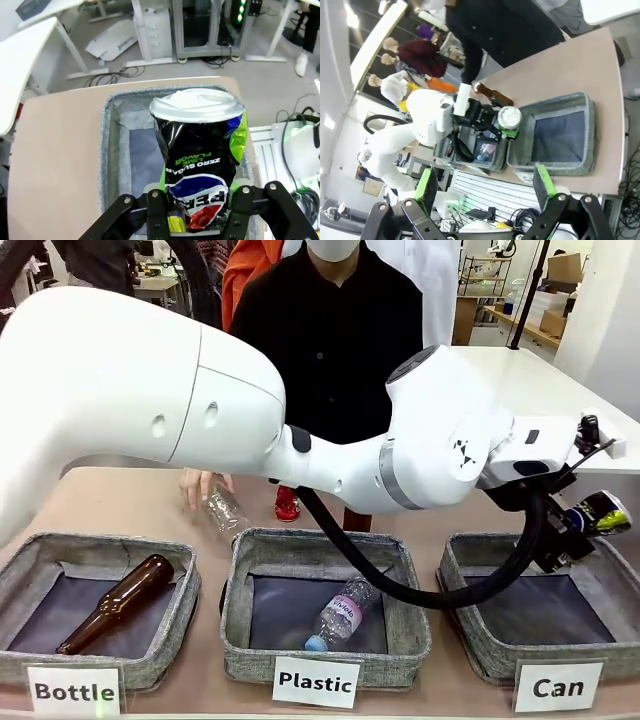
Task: Sort the can waste into the basket.
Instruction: Pick up the can waste from the table and place it in the right Fabric basket.
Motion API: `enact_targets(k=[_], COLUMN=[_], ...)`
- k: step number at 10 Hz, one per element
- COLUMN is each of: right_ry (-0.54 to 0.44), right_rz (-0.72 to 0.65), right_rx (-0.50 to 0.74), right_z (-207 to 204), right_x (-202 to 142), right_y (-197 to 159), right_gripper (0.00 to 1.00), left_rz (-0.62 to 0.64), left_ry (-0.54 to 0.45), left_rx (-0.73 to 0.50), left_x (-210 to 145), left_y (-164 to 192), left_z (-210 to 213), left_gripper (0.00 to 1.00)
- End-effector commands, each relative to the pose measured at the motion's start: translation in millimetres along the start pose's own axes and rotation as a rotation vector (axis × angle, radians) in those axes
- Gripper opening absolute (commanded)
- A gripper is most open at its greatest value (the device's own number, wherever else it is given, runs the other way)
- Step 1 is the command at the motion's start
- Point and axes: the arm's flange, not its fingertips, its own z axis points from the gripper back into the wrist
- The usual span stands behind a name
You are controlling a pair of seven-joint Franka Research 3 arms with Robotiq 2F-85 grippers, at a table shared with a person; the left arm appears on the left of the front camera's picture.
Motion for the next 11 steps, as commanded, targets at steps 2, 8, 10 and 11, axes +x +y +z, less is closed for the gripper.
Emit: enact_targets(k=[2, 8, 10, 11], right_ry=[0.012, -0.019, -0.01, -0.01], right_rz=[0.009, 0.018, 0.025, 0.02], right_rx=[-0.077, -0.075, -0.072, -0.077], right_z=[11.3, 7.3, 5.1, 4.2], right_x=[-12.5, -11.2, -10.6, -10.2], right_y=[-3.5, 0.6, 1.5, 0.3], right_gripper=[1.0, 1.0, 1.0, 1.0], left_rz=[0.026, 0.005, 0.012, 0.025], left_ry=[0.002, 0.002, -0.01, -0.01], left_rx=[-0.006, 0.002, -0.001, -0.016], left_x=[11.3, 9.1, 10.3, 10.0], left_y=[7.3, 6.3, 6.1, 4.4], left_z=[-4.0, 0.6, 3.1, 3.9], left_gripper=[0.39, 1.0, 1.0, 1.0])
